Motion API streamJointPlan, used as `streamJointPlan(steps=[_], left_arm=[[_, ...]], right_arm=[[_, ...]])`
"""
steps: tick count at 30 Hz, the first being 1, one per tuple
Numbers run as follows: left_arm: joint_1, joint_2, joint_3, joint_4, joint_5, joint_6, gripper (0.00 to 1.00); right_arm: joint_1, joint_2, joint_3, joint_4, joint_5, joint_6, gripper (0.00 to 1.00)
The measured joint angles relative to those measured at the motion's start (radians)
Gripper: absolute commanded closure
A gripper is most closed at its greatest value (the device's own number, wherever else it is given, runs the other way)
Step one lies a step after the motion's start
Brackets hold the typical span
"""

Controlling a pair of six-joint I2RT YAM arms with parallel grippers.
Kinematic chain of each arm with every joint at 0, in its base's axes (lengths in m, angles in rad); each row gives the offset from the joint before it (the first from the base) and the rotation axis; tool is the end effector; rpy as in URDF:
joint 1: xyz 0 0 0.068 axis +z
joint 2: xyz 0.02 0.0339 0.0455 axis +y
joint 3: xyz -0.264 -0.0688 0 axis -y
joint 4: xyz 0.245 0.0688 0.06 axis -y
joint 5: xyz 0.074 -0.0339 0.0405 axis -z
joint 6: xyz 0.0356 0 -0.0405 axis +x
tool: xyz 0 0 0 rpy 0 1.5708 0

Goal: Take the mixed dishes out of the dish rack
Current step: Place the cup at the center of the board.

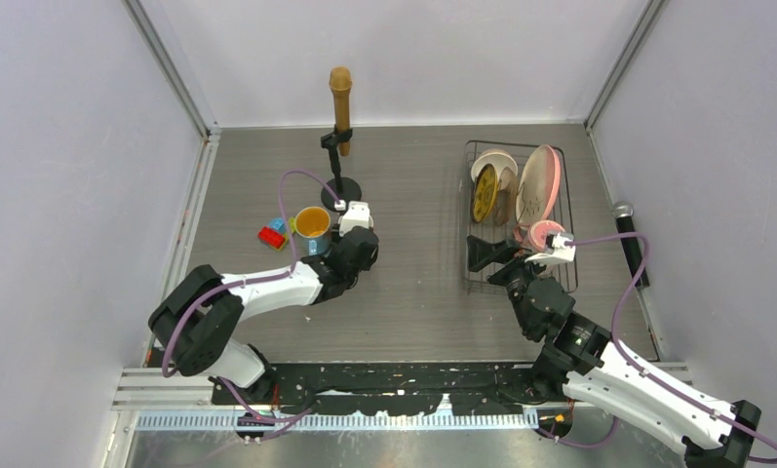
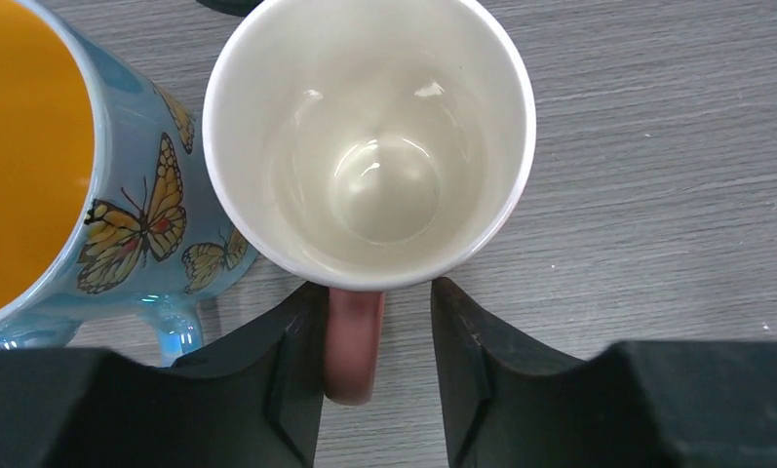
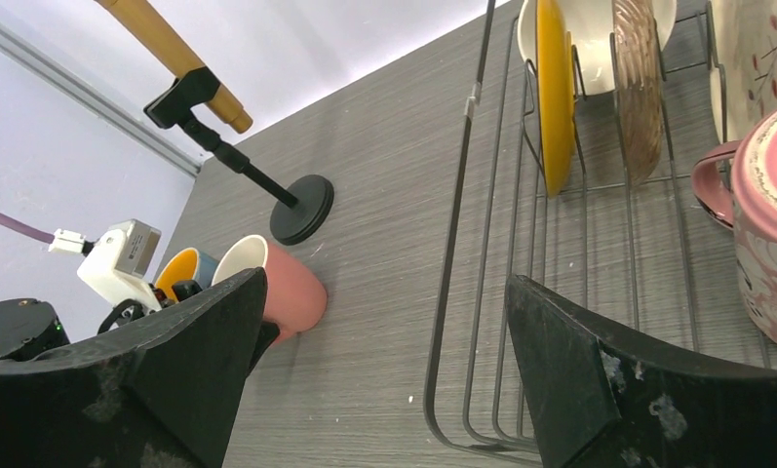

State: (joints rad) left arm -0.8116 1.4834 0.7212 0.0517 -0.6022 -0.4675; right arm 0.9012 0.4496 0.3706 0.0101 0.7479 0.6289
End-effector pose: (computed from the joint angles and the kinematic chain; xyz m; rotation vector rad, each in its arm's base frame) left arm 0.2170 -0.1993 0.1833 0.0653 2.1377 -0.0522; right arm 0.1003 0.0877 0.2618 0.3521 1.6130 0.5633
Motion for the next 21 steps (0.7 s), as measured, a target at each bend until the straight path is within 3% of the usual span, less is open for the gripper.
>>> streamJointPlan(steps=[6,13,21], left_arm=[[0.0,-0.005,0.0,-0.001,0.0,-0.008,0.45],[0.0,-0.055,-0.002,-0.005,0.024,-0.026,0.02],[0.0,-0.183,-0.017,-0.02,0.11,-0.051,0.0]], right_arm=[[0.0,0.0,0.018,-0.048,0.027,0.0,0.01],[0.0,0.07,0.129,-0.21,0.106,0.013,0.01],[-0.019,0.345,0.395,-0.502,0.203,0.072,0.01]])
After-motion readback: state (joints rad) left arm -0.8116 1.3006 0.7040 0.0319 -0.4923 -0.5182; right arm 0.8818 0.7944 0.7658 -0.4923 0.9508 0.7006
